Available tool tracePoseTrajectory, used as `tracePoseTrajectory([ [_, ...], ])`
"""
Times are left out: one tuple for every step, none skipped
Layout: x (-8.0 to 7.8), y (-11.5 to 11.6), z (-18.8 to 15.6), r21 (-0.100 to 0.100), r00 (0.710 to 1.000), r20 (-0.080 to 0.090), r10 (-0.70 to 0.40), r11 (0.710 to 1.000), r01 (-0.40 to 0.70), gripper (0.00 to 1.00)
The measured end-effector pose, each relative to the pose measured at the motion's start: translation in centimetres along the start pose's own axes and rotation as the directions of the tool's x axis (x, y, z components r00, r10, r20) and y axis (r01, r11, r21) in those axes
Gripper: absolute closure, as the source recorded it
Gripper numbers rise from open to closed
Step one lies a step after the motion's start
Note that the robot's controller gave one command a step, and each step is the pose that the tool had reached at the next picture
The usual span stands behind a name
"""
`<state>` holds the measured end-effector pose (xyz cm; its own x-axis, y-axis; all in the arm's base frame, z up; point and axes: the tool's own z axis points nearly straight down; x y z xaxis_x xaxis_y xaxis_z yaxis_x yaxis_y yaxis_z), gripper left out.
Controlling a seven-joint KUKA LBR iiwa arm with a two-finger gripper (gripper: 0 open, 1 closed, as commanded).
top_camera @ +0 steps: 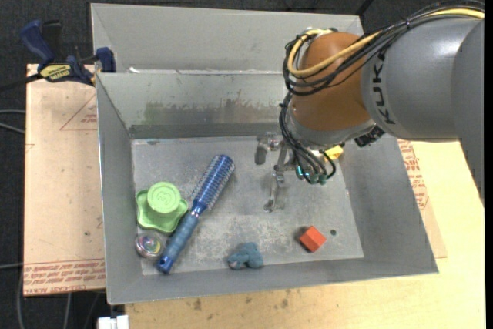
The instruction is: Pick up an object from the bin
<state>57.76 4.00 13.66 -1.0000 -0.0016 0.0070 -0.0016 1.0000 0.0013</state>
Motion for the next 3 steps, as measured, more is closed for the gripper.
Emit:
tracePoseTrajectory([
  [5.3, -8.6, 7.1, 0.002, 0.997, -0.002, -0.073, 0.997, 0.073, 0.00],
  [9.3, -19.1, 4.8, 0.005, 0.993, 0.009, -0.118, 0.993, 0.118, 0.00],
  [9.0, -16.5, 6.4, 0.011, 0.895, 0.021, -0.445, 0.895, 0.445, 0.00],
])
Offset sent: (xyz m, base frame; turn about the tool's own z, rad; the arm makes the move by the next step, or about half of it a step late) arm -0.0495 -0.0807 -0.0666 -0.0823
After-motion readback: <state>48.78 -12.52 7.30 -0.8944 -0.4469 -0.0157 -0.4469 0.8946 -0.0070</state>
